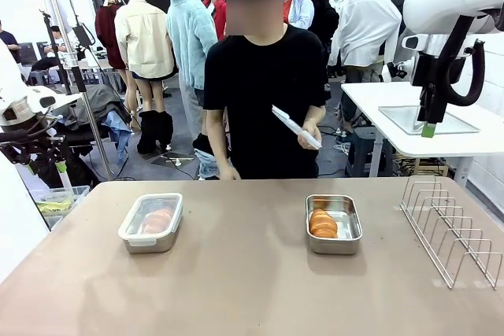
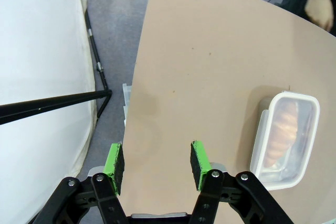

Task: Place the bread in airtight containers.
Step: Release when the human grabs the Airtight Container lid.

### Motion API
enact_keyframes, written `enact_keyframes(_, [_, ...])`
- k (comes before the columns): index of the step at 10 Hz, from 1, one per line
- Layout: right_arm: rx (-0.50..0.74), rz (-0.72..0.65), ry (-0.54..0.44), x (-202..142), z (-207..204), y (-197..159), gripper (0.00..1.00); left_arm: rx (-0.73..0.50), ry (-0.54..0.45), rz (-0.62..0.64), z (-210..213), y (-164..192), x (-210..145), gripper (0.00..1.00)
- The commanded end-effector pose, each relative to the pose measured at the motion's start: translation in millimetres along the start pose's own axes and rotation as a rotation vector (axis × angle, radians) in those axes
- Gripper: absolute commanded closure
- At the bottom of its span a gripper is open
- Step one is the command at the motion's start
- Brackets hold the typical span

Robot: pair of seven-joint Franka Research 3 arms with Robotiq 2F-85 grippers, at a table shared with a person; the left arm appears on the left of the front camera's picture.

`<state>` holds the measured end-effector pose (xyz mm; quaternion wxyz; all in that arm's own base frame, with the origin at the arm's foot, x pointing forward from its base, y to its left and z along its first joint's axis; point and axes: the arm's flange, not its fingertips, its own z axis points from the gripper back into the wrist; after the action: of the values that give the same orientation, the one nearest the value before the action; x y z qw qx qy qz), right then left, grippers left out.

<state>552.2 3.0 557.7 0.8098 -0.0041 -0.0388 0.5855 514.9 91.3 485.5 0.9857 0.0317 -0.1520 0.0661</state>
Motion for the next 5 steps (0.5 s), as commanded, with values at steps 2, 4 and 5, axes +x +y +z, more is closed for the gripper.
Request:
enact_keyframes(2, [0.007,-0.012,0.019,2.6,0.6,-2.4,0.0,0.02,-0.002,0.015,1.1,-1.3,0.0,0.33])
enact_keyframes(4, [0.007,-0.012,0.019,2.6,0.6,-2.4,0.0,0.02,-0.002,0.015,1.1,-1.3,0.0,0.33])
enact_keyframes(5, [0.007,-0.012,0.019,2.6,0.6,-2.4,0.0,0.02,-0.002,0.015,1.1,-1.3,0.0,0.33])
